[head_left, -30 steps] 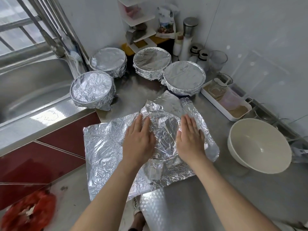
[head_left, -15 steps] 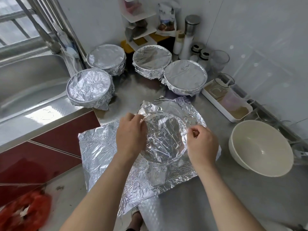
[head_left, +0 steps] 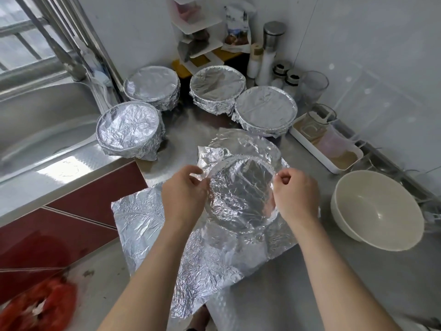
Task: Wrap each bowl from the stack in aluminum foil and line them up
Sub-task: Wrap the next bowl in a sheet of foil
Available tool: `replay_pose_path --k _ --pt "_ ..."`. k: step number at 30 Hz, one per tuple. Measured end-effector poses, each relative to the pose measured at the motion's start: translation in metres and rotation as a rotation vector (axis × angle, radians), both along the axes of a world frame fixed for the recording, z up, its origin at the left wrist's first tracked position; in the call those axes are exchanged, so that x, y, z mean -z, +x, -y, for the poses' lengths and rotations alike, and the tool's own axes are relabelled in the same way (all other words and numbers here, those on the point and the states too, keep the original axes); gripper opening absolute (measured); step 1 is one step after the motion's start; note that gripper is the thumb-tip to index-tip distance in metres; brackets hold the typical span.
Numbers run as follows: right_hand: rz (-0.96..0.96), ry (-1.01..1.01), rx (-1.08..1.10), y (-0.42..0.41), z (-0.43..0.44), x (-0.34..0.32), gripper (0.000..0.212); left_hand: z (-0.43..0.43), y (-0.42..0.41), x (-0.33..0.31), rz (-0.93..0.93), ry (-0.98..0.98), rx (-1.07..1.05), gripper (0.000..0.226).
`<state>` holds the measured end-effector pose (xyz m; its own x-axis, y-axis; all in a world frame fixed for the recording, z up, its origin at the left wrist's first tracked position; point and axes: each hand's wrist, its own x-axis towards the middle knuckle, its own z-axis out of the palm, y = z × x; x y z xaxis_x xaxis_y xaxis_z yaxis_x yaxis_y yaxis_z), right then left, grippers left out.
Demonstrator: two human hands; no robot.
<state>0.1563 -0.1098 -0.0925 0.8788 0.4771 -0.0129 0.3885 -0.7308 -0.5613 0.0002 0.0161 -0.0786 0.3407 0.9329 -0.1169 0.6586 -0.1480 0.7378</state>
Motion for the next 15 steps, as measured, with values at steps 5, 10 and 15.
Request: replay_pose_path --k 5,10,15 --pt "0.070 -0.051 -0.181 0.019 -0.025 -0.020 0.014 0.023 -0.015 -0.013 -0.048 -0.019 0.008 0.018" --pt "0.042 -0.069 -0.344 0.014 -0.057 -0.015 0.024 0.043 -0.026 -0.001 -0.048 -0.122 -0.044 0.014" --pt "0.061 -0.054 -0.445 0.007 -0.084 -0.017 0.029 0.060 -0.032 0.004 0.145 -0.323 -0.194 0.020"
